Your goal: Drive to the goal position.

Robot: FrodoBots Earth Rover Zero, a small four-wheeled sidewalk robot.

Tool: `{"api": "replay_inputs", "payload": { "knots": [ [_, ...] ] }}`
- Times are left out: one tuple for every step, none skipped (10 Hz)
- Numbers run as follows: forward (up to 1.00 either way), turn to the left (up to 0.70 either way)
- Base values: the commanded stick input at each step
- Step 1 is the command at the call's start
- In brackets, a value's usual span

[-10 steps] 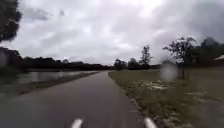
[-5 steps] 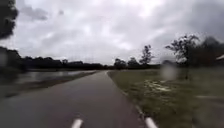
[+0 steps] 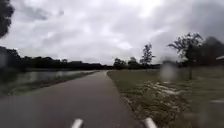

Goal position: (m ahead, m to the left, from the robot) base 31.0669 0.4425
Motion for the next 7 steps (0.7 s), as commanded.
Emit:
{"api": "replay_inputs", "payload": {
  "knots": [
    [0.84, 0.03],
    [0.84, 0.10],
    [0.84, 0.33],
    [0.84, 0.33],
    [0.84, 0.33],
    [0.84, 0.33],
    [0.84, 0.33]
  ]
}}
